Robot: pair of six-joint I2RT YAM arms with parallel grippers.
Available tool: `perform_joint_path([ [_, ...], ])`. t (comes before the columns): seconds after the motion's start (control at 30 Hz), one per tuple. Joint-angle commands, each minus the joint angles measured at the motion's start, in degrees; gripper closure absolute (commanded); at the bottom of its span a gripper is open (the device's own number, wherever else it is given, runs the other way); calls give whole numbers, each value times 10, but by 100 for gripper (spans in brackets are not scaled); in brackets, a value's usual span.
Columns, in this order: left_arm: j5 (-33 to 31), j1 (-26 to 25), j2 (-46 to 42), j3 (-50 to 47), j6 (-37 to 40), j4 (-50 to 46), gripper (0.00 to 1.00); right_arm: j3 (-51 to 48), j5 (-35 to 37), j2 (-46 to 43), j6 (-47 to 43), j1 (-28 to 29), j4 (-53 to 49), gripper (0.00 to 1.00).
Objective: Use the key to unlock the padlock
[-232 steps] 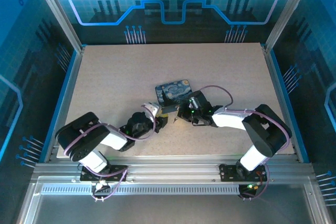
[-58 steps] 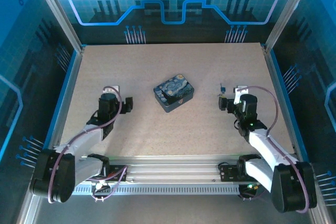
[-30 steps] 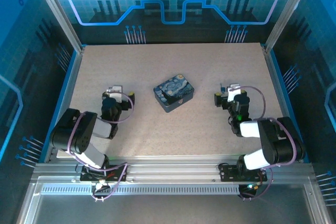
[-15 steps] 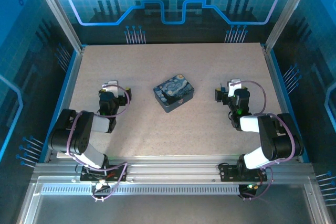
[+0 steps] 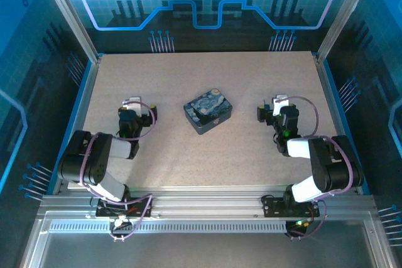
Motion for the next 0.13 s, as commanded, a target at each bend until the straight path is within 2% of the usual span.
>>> perform_joint_path([
  [0.0, 9, 3, -9, 5, -9, 0, 1, 11, -14, 4, -3, -1, -7, 0],
  [0.1, 9, 3, -8, 5, -9, 0, 1, 11, -25, 3, -2, -6, -8, 0],
])
